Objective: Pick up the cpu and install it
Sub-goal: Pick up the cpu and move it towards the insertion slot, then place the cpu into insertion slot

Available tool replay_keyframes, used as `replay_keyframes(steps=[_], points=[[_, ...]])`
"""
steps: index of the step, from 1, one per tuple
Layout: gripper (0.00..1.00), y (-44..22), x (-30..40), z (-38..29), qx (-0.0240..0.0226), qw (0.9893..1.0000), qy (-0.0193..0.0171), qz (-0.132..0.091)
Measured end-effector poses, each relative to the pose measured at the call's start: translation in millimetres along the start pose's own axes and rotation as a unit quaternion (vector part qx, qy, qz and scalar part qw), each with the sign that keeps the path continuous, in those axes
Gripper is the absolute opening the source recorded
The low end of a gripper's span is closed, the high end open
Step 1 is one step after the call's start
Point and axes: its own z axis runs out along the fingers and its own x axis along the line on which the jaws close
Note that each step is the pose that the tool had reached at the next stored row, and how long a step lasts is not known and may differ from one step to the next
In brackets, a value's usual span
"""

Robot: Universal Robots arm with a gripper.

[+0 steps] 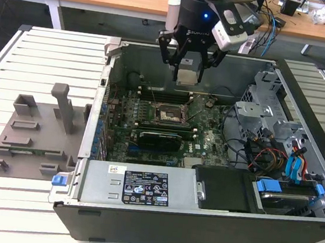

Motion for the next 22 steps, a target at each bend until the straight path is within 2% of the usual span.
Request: replay_keyframes(steps=[3, 4, 18, 21, 22], points=[[0.55, 2.7, -1.5, 8.0, 0.0000, 1.0000, 0.0000, 0.000], [0.55, 2.7, -1.5, 8.5, 0.0001, 1.0000, 0.0001, 0.000], [0.55, 2.8, -1.4, 9.0, 0.0002, 1.0000, 0.0000, 0.000], [0.55, 2.8, -1.4, 9.0, 0.0019, 0.9999, 0.0006, 0.013], [0.55, 2.8, -1.3, 9.0, 0.0023, 0.9997, 0.0011, 0.025]])
